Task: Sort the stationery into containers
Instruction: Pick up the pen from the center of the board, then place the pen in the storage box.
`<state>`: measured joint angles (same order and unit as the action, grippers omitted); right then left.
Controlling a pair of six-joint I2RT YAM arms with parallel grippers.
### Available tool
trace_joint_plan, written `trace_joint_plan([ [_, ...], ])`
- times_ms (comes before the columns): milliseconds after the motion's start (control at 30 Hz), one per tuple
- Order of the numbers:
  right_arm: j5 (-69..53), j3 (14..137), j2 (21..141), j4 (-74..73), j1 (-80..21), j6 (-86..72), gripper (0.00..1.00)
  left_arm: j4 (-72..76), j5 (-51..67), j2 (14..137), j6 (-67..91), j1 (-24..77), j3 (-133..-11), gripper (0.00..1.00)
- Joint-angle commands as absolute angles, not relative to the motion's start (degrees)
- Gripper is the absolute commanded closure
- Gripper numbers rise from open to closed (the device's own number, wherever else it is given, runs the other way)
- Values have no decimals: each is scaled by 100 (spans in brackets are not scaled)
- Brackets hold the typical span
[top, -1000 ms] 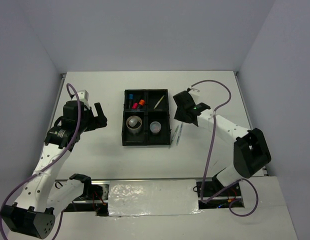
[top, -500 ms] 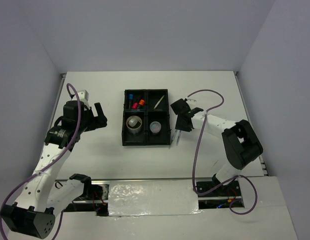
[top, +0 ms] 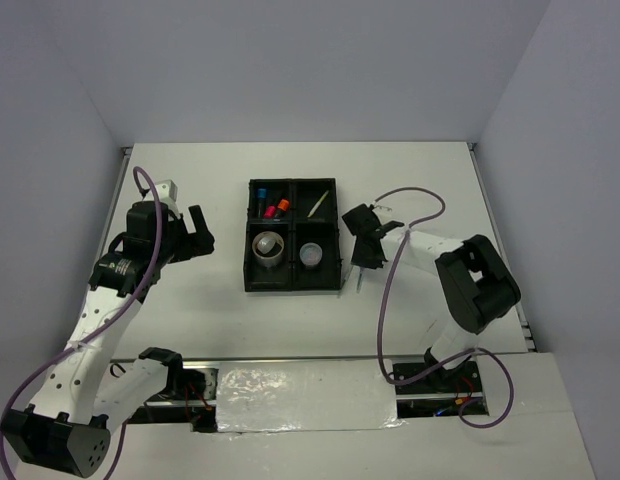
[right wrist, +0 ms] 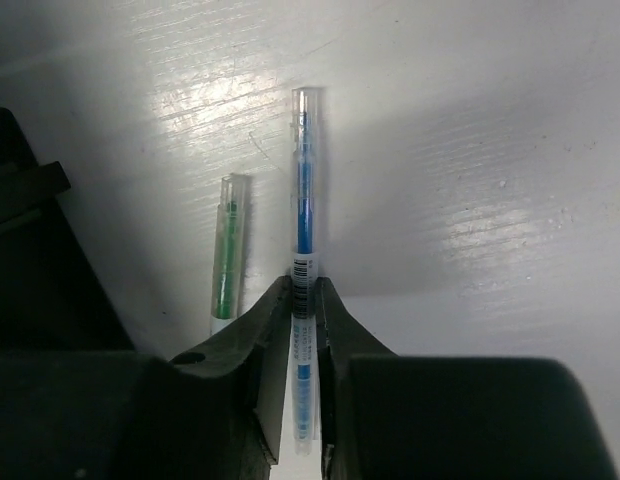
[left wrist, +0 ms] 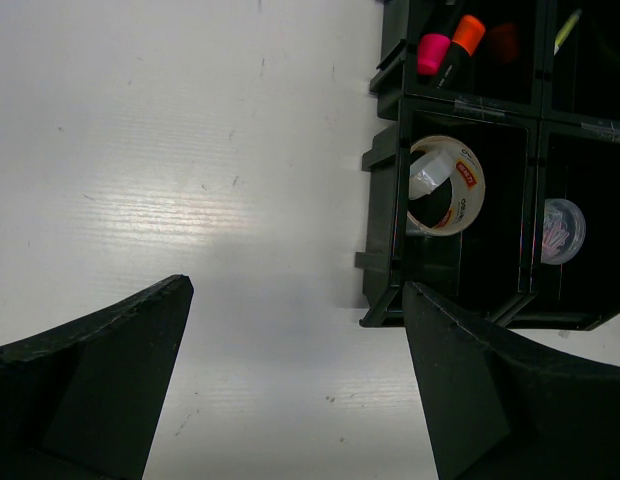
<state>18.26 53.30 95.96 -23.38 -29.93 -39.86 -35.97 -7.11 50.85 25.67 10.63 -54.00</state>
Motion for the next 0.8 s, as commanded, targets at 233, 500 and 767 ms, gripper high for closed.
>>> trace_joint_plan([
  [233, 1627, 5088, 8306, -2180, -3023, -4043, 89, -3419, -659, 5045, 2505, 1037, -5396, 1],
  [500, 862, 6634, 9147, -1829, -3032, -4192, 88, -3437, -721, 5027, 2531, 1037, -5396, 1],
  [767, 914, 9171, 10668, -2346, -3032, -4728, 87, -3419, -703, 5098, 2531, 1028, -5388, 1],
])
